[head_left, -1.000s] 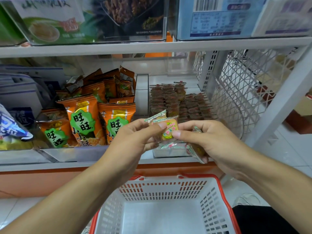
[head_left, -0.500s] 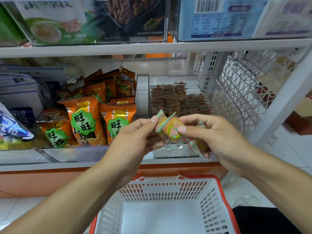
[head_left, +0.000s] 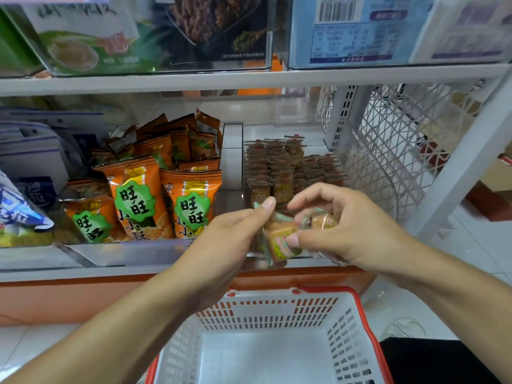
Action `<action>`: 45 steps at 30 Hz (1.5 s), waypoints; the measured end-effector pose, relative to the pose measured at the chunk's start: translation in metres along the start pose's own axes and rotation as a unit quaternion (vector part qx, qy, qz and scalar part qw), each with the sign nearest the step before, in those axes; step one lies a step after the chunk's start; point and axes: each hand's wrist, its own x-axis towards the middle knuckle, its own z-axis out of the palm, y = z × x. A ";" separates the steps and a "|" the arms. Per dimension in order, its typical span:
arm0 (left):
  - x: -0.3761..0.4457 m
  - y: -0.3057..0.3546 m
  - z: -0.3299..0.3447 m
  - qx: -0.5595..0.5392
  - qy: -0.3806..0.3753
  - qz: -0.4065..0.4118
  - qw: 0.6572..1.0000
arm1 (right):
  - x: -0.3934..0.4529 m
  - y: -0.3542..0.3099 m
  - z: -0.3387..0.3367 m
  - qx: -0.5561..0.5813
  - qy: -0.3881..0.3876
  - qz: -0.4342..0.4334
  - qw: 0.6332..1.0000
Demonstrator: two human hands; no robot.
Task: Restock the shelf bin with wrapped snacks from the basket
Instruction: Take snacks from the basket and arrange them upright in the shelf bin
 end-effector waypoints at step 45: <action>0.006 -0.012 0.021 -0.270 -0.010 -0.128 0.954 | -0.010 0.007 0.021 -0.298 -0.012 -0.131 0.946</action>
